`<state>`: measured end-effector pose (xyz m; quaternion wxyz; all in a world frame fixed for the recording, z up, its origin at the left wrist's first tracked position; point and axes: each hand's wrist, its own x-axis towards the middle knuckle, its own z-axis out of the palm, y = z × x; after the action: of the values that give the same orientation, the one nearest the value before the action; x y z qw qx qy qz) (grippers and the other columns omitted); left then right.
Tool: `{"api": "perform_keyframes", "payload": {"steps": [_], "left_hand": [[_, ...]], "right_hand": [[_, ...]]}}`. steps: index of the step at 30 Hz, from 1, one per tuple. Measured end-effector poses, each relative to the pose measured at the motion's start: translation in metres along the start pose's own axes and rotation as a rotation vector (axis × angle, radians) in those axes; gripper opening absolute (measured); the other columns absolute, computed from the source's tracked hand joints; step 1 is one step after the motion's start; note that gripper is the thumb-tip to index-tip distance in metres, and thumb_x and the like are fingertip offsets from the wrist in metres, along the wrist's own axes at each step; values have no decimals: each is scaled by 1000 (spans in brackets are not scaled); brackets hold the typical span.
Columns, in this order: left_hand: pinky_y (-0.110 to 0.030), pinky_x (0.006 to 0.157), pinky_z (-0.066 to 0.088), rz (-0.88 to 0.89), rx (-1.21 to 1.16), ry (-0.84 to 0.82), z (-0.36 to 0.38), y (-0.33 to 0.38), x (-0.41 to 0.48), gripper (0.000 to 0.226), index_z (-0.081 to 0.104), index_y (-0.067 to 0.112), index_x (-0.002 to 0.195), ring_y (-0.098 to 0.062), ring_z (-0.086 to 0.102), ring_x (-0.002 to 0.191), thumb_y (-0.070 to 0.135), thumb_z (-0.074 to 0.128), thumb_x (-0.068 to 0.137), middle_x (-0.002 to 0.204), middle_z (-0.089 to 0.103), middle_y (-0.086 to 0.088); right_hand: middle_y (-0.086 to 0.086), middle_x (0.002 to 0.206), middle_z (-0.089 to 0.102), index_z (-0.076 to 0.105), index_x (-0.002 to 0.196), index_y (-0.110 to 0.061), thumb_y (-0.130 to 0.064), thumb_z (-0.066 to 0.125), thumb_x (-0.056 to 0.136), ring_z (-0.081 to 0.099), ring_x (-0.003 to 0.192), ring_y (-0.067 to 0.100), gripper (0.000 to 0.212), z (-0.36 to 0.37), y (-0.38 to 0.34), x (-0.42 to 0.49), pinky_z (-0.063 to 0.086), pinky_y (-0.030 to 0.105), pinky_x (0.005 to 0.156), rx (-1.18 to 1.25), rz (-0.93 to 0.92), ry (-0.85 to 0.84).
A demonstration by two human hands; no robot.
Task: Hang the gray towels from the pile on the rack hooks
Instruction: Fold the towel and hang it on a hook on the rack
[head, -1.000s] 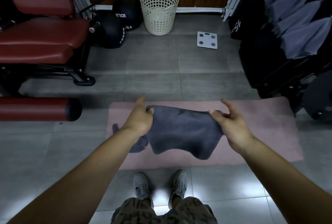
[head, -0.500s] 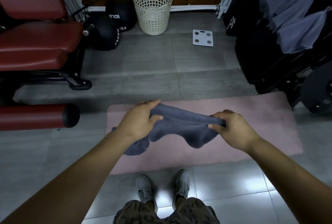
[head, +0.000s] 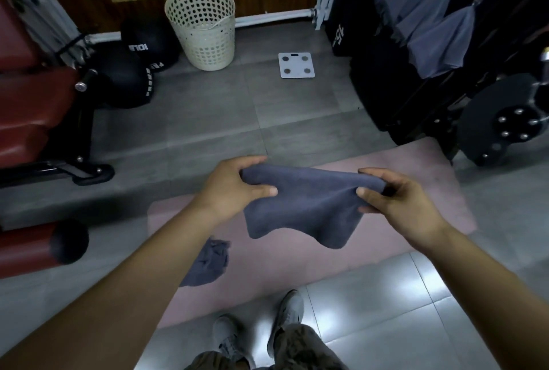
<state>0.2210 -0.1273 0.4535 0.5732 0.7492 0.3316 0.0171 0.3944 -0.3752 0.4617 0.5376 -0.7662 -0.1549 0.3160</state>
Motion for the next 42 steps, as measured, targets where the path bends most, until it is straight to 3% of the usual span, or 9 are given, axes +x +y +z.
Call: {"api": "perform_keyframes", "payload": {"steps": [3, 5, 10, 18, 23, 25, 29, 40, 42], "left_hand": [[-10, 81, 50, 52, 165, -42, 21, 22, 27, 48, 71, 33, 110, 16, 60, 84, 12, 88, 69, 95, 68, 23], [-28, 82, 56, 132, 325, -3, 33, 38, 47, 20, 74, 28, 94, -3, 68, 83, 28, 78, 75, 87, 73, 12], [-39, 82, 48, 258, 729, 8, 57, 79, 98, 37, 67, 32, 88, -22, 55, 89, 50, 36, 79, 86, 65, 5], [-31, 104, 36, 346, 733, -81, 55, 124, 211, 21, 71, 31, 103, -13, 40, 119, 46, 58, 94, 113, 48, 18], [-36, 68, 49, 395, 505, -219, 47, 164, 329, 26, 65, 17, 79, -15, 62, 73, 39, 66, 93, 76, 66, 3], [-34, 78, 53, 428, 426, -285, 42, 183, 397, 19, 68, 23, 98, -8, 66, 87, 40, 67, 92, 93, 72, 8], [-34, 107, 45, 476, 407, -514, 30, 233, 552, 49, 50, 44, 138, 3, 50, 127, 46, 66, 92, 138, 54, 24], [-31, 71, 46, 713, 769, -932, 56, 440, 755, 14, 53, 31, 93, -9, 56, 77, 36, 66, 91, 87, 60, 9], [-37, 81, 53, 731, 863, -1047, 71, 486, 774, 18, 57, 30, 95, -14, 64, 86, 44, 66, 87, 92, 65, 7]], "right_hand": [[-1, 81, 74, 72, 95, -11, 12, 74, 80, 69, 73, 4, 28, -33, -1, 18, 55, 17, 65, -123, -1, -33], [5, 78, 73, 71, 89, -6, 9, 71, 84, 69, 70, 12, 16, -55, -1, 32, 59, 24, 65, -189, -8, -32], [7, 77, 71, 69, 84, -11, -10, 66, 94, 70, 68, 18, 11, -105, -15, 70, 56, 20, 59, -355, -20, -28], [18, 90, 73, 74, 97, -4, -6, 70, 91, 73, 81, 24, 8, -141, -64, 156, 63, 36, 62, -69, -88, 173], [14, 93, 73, 71, 103, -11, -13, 65, 96, 72, 86, 21, 10, -160, -101, 261, 61, 37, 64, 9, -146, 289], [11, 94, 73, 70, 104, -14, -18, 63, 97, 73, 90, 24, 10, -169, -118, 316, 61, 41, 65, 4, -150, 322], [16, 96, 73, 69, 106, -11, -15, 61, 99, 72, 93, 35, 12, -185, -153, 430, 63, 48, 73, 22, -105, 432], [2, 101, 76, 70, 112, -15, -5, 57, 98, 72, 97, 18, 21, -270, -293, 583, 56, 24, 76, 93, -173, 595], [1, 99, 76, 70, 110, -14, -4, 55, 99, 72, 94, 14, 21, -294, -321, 596, 56, 22, 76, 39, -202, 584]]}}
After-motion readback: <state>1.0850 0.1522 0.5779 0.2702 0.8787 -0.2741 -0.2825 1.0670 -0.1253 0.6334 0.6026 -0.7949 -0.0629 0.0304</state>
